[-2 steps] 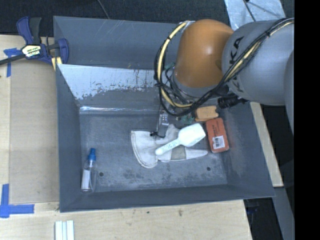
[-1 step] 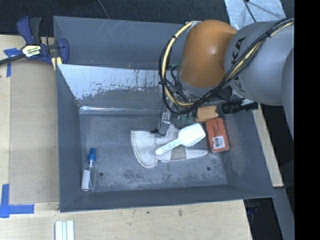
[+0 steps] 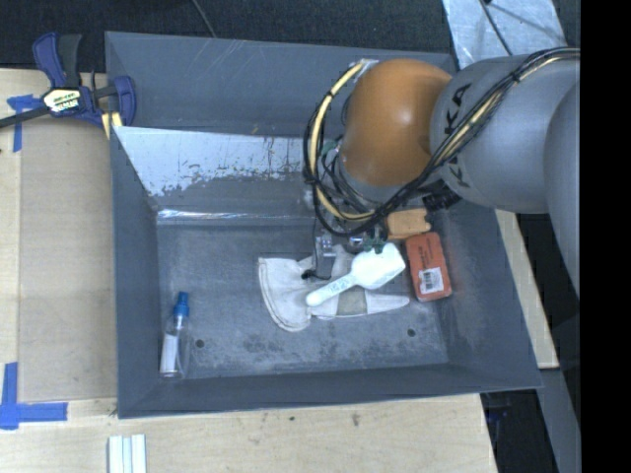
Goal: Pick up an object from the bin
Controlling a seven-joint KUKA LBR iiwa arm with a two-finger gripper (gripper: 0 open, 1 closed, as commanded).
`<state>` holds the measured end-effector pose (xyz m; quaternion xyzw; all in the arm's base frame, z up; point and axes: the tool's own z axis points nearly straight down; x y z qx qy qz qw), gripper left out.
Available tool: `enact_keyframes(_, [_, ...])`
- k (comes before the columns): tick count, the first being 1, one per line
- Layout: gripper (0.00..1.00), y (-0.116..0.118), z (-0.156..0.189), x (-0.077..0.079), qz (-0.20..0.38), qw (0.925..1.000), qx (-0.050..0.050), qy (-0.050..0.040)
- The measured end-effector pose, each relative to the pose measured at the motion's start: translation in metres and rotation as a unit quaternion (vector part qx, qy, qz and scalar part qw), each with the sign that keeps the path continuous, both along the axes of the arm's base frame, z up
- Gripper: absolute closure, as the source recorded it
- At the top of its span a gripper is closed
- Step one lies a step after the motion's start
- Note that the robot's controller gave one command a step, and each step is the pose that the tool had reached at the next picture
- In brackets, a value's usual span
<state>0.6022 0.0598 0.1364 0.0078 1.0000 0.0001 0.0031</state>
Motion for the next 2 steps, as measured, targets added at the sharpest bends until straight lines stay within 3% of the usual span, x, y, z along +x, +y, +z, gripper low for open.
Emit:
enact_keyframes(1, [0.0, -0.012, -0.023, -0.003, -0.011, 0.9999, 0.0, 0.0026])
enact_keyframes(2, [1.0, -0.043, -0.06, 0.006, -0.155, 0.9879, 0.001, 0.0009])
